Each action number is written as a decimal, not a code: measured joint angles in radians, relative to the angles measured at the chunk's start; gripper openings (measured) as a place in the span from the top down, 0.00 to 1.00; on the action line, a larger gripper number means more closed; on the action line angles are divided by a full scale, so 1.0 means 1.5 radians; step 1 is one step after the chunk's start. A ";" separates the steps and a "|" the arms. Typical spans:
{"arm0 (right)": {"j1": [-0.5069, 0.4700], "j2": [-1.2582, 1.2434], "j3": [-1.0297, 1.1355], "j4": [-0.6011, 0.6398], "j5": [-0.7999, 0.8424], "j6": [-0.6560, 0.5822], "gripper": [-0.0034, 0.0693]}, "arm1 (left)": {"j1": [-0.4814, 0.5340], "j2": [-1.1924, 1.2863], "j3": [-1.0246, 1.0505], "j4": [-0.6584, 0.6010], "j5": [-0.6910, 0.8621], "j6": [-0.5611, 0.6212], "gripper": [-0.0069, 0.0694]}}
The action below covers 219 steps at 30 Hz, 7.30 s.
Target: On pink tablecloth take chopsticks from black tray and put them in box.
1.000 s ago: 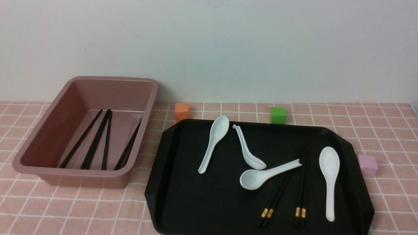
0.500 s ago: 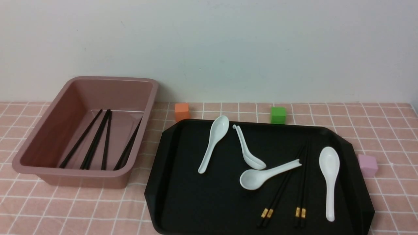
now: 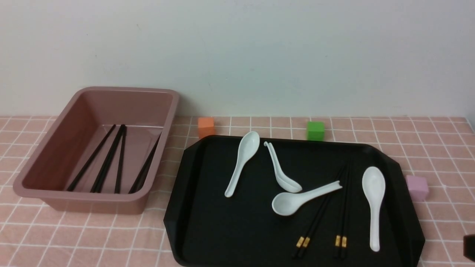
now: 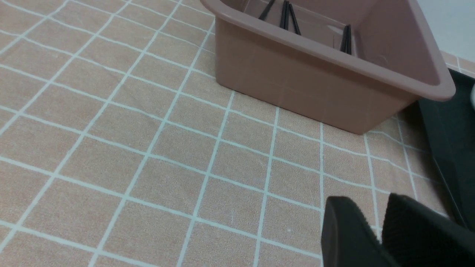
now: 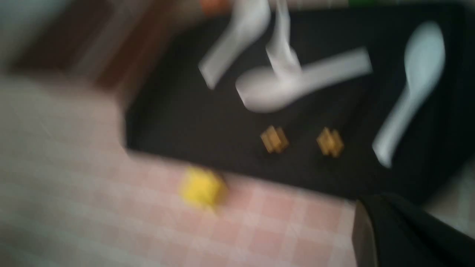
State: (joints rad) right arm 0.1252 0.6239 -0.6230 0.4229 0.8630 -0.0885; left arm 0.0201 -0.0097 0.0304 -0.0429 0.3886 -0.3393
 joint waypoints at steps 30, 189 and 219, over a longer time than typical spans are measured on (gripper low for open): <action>0.177 0.815 -0.330 -0.245 -0.108 0.297 0.43 | 0.000 0.000 0.000 0.000 0.000 0.000 0.64; 0.043 -0.423 0.425 -0.135 -0.310 -0.050 0.96 | 0.000 0.000 0.000 0.000 0.000 0.000 0.60; 0.043 -0.423 0.425 -0.134 -0.309 -0.047 0.94 | 0.001 0.000 0.000 0.000 0.001 0.000 0.60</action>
State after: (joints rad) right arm 0.1889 -0.0101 0.0143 0.2218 0.3993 -0.1593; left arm 0.0208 -0.0097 0.0304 -0.0429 0.3895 -0.3393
